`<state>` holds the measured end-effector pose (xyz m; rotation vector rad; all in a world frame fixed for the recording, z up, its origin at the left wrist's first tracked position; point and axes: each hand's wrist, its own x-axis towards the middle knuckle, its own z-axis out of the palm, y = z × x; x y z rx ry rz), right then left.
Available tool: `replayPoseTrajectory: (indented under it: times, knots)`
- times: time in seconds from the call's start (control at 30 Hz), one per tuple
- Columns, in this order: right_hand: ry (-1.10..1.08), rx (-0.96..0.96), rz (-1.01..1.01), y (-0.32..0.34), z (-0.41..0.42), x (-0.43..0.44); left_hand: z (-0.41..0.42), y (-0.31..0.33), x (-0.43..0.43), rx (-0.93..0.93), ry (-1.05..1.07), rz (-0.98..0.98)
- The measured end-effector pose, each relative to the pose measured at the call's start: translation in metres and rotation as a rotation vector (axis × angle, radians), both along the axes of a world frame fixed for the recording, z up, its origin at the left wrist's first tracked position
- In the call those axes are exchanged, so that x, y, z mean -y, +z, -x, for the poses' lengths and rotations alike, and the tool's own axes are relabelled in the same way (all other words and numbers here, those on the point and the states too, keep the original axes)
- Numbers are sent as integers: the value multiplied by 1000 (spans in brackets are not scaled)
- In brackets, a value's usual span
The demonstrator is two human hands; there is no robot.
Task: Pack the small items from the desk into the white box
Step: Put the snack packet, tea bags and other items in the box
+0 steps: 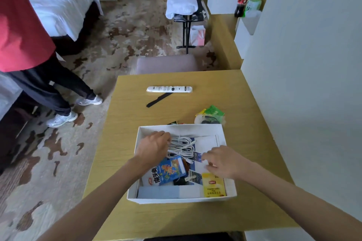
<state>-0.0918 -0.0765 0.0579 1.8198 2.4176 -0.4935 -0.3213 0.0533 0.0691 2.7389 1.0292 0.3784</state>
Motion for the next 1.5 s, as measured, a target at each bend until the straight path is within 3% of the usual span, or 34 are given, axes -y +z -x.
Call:
replayPoseTrajectory:
  times: [0.1, 0.17, 0.3, 0.4, 0.57, 0.7, 0.87, 1.1, 1.33, 1.43, 1.5]
  knots:
    - [-221, -283, -292, 16, -24, -6, -11, 3, -12, 99, 194, 145]
    - [-379, -403, -316, 24, -40, -16, -19, 7, -23, 157, 299, 232]
    - [-588, -532, -224, 21, -71, -49, -38, 12, -47, 148, 327, 265]
    - [-685, -478, -99, 0, -89, -78, -55, 8, -68, 63, 276, 292]
    - [-755, -410, 250, -44, -105, -122, -81, -21, -105, -149, 98, 533]
    - [-872, -458, 333, -72, -108, -139, -101, -52, -125, -195, -19, 707]
    - [-968, -675, 312, -89, -112, -135, -121, -87, -148, -320, -111, 631]
    - [-1054, -545, 186, -93, -124, -107, -142, -110, -161, -515, -267, 411]
    - [-1018, -714, 158, -84, -130, -84, -154, -110, -153, -601, -455, 237]
    - [-980, -740, 91, -63, -131, -78, -153, -97, -150, -615, -372, 271]
    - [-1012, -776, -25, -44, -131, -73, -150, -76, -147, -508, -268, 346]
